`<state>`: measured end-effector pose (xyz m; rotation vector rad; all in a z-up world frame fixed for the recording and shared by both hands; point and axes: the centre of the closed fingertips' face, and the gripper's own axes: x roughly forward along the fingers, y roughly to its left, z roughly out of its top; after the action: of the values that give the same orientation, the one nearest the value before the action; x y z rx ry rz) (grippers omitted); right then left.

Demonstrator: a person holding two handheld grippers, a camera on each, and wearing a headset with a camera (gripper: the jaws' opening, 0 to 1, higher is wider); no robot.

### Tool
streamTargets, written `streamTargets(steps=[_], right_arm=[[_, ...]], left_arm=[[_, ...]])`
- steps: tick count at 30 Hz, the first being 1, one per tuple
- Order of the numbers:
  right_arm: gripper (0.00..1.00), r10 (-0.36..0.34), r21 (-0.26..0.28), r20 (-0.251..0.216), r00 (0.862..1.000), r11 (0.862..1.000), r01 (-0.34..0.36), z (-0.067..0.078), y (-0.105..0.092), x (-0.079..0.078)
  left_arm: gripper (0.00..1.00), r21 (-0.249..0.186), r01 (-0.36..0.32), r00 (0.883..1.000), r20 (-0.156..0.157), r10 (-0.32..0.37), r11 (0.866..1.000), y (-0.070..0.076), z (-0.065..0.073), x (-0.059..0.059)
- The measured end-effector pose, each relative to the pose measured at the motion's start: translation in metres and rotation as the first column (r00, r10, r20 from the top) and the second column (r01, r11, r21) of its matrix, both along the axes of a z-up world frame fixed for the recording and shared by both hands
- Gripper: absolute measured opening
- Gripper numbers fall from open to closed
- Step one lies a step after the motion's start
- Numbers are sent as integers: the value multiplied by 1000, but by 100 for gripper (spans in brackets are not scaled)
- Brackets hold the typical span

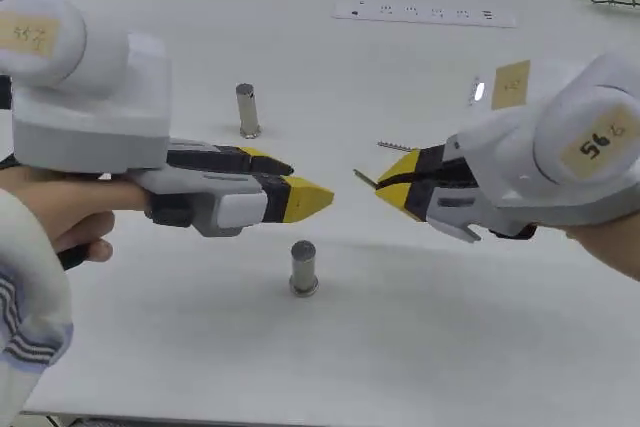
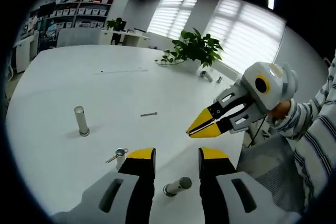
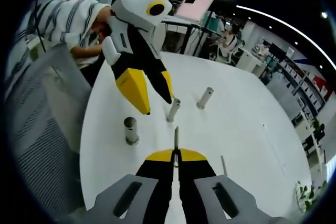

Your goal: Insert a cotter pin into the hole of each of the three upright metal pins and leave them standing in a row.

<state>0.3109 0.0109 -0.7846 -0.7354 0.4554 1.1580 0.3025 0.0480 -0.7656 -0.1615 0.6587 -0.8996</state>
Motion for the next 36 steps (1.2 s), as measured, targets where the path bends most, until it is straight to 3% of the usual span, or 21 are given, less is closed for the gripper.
streamTargets(steps=[3, 5, 8, 12, 26, 36], right_arm=[[3, 1, 9, 24, 1000, 1000, -1, 3, 5, -1], [3, 3, 11, 28, 1000, 1000, -3, 4, 7, -4], [3, 1, 23, 32, 999, 1000, -2, 6, 9, -6], [3, 8, 23, 40, 999, 1000, -9, 7, 10, -9], [3, 31, 2, 66, 997, 1000, -31, 8, 13, -12], [3, 38, -4, 76, 996, 999, -38, 9, 12, -11]], left_arm=[[24, -25, 8, 999, -31, -9, 1000, -6, 1, -1], [21, -49, 7, 997, -75, -11, 999, -9, 2, -3], [19, -59, 15, 996, -86, -20, 998, -13, 2, -3], [14, -89, 8, 991, -130, -20, 996, -17, 1, -5], [5, -125, 21, 986, -163, -41, 992, -27, 0, -10], [2, -140, -6, 983, -182, -20, 990, -25, -1, -4]])
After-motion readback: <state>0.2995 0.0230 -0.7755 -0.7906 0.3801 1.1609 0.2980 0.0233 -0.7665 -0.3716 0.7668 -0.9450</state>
